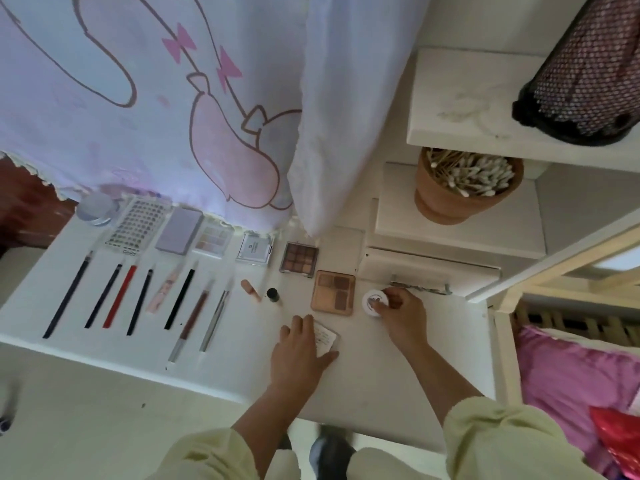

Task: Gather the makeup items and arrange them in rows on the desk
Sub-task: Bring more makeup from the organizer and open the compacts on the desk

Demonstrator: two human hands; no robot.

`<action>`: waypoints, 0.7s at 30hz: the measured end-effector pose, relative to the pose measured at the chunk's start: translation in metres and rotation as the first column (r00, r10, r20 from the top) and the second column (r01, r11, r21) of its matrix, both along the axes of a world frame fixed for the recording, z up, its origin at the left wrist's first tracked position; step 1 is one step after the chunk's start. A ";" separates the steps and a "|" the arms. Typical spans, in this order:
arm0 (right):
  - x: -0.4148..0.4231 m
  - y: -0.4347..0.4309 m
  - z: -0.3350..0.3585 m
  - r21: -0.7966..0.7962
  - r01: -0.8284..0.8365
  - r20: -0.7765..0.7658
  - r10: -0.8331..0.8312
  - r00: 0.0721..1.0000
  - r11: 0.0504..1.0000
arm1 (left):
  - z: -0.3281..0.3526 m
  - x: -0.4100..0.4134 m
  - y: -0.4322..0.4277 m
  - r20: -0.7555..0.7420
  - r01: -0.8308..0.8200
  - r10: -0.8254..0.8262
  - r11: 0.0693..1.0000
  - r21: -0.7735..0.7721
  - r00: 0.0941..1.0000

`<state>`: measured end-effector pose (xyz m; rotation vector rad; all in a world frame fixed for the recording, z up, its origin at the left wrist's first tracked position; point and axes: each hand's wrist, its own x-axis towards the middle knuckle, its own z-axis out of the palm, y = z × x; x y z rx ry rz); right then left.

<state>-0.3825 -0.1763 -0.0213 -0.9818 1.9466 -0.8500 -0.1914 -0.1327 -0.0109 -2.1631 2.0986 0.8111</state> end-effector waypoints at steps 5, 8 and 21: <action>-0.004 0.004 -0.003 0.023 -0.078 -0.140 0.081 0.987 0.997 | -0.002 -0.002 0.005 -0.005 -0.051 0.051 0.999 0.016 0.999; -0.007 0.002 -0.004 0.046 -0.074 -0.174 0.081 0.982 0.996 | -0.003 -0.009 0.005 -0.032 -0.090 0.091 0.995 0.050 0.995; 0.007 0.023 0.013 -0.117 -0.204 -0.282 0.164 0.945 0.972 | 0.006 0.007 0.014 -0.104 -0.248 0.248 0.969 0.005 0.963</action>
